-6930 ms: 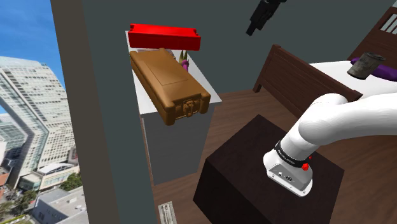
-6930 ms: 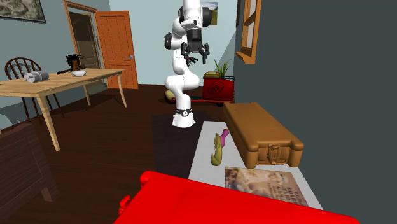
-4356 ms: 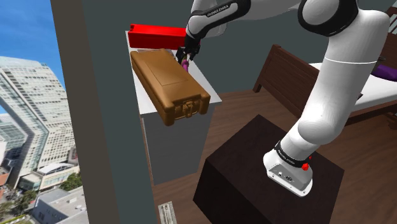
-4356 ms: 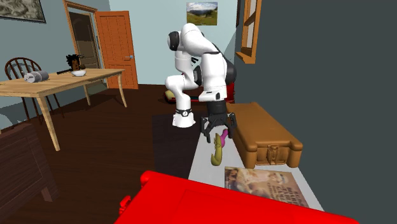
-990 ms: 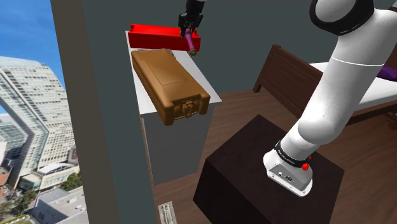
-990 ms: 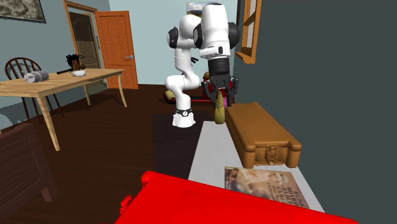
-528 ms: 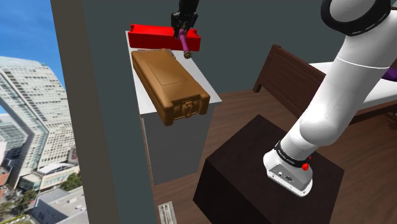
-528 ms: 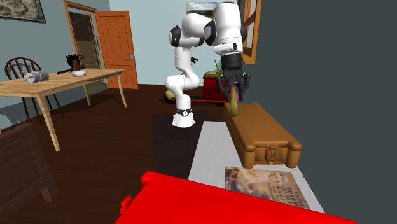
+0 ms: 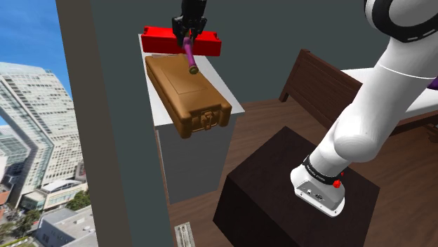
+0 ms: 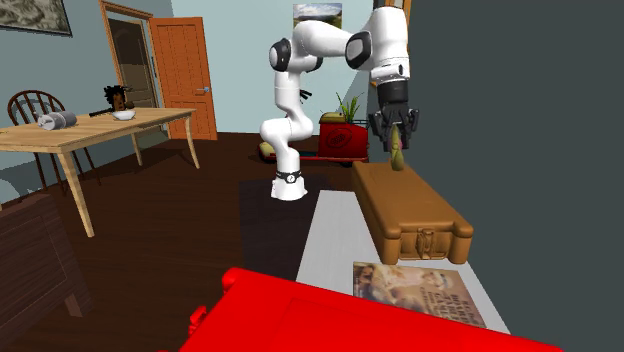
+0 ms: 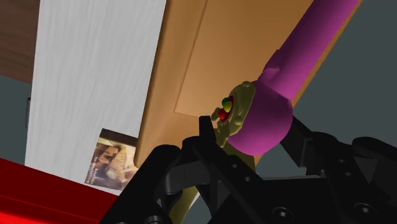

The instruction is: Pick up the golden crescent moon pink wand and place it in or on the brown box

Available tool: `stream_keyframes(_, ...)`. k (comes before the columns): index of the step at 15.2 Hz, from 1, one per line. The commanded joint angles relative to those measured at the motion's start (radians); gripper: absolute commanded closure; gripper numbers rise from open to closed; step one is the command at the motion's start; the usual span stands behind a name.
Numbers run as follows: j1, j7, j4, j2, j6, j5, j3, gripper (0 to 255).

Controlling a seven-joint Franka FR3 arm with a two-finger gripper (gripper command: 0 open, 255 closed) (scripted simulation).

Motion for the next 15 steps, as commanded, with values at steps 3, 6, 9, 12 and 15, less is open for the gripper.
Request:
stream_keyframes(3,0.029,0.058,-0.015,0.012,0.025,-0.019,0.021,255)
stream_keyframes(6,0.028,0.061,-0.052,0.015,0.065,-0.021,0.021,255)
stream_keyframes(9,0.028,0.063,-0.087,0.019,0.104,-0.023,0.02,255)
stream_keyframes(12,0.028,0.066,-0.12,0.025,0.143,-0.026,0.02,255)
stream_keyframes(15,0.028,0.07,-0.15,0.033,0.181,-0.029,0.019,255)
